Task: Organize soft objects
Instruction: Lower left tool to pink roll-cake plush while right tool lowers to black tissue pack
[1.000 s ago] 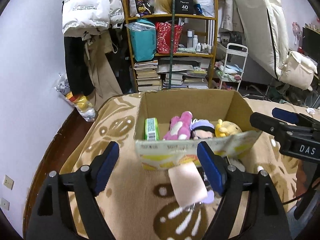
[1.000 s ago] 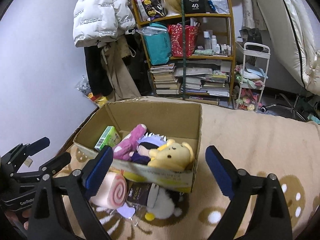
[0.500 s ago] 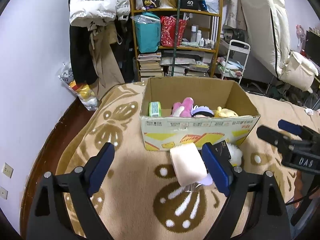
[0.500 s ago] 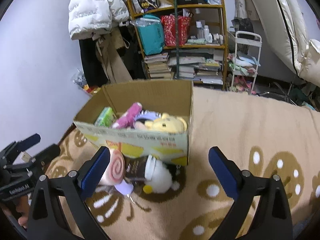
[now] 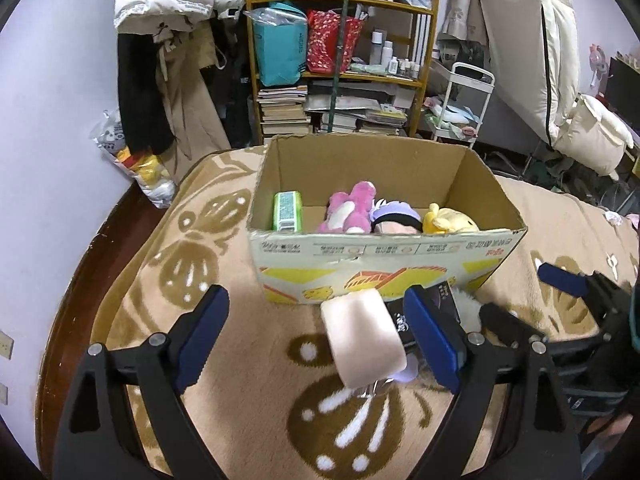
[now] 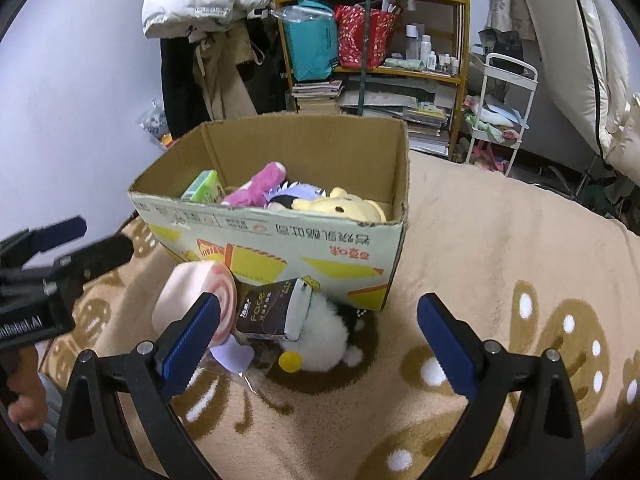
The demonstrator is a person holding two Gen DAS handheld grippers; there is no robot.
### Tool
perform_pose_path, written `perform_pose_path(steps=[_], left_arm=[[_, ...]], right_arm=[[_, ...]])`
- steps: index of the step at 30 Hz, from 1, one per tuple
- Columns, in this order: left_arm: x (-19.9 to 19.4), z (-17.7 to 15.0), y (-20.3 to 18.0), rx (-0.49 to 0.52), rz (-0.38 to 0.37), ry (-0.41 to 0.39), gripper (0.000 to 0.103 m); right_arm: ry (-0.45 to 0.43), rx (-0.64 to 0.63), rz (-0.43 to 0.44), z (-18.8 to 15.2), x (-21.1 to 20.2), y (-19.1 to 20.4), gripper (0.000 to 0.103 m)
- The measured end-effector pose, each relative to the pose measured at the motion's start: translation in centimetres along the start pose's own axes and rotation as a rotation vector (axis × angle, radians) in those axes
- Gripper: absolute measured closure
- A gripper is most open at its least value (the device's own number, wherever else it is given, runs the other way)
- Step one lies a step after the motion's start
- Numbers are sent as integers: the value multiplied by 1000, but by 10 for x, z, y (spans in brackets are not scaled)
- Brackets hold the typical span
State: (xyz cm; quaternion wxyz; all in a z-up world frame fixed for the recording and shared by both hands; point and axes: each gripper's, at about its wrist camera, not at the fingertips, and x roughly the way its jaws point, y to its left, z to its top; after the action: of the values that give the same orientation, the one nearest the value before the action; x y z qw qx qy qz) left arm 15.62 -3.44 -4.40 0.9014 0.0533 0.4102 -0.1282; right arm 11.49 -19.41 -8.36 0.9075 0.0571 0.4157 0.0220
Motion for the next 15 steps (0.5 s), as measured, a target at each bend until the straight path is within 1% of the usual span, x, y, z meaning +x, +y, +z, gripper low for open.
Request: perform_pose_path(steps=[7, 15], left_arm=[[16, 7, -10, 31, -15, 32, 15], [45, 2, -20, 53, -13, 121, 15]], right_arm=[[28, -26, -10, -3, 14, 5, 0], [57, -92, 0, -8, 29, 18, 0]])
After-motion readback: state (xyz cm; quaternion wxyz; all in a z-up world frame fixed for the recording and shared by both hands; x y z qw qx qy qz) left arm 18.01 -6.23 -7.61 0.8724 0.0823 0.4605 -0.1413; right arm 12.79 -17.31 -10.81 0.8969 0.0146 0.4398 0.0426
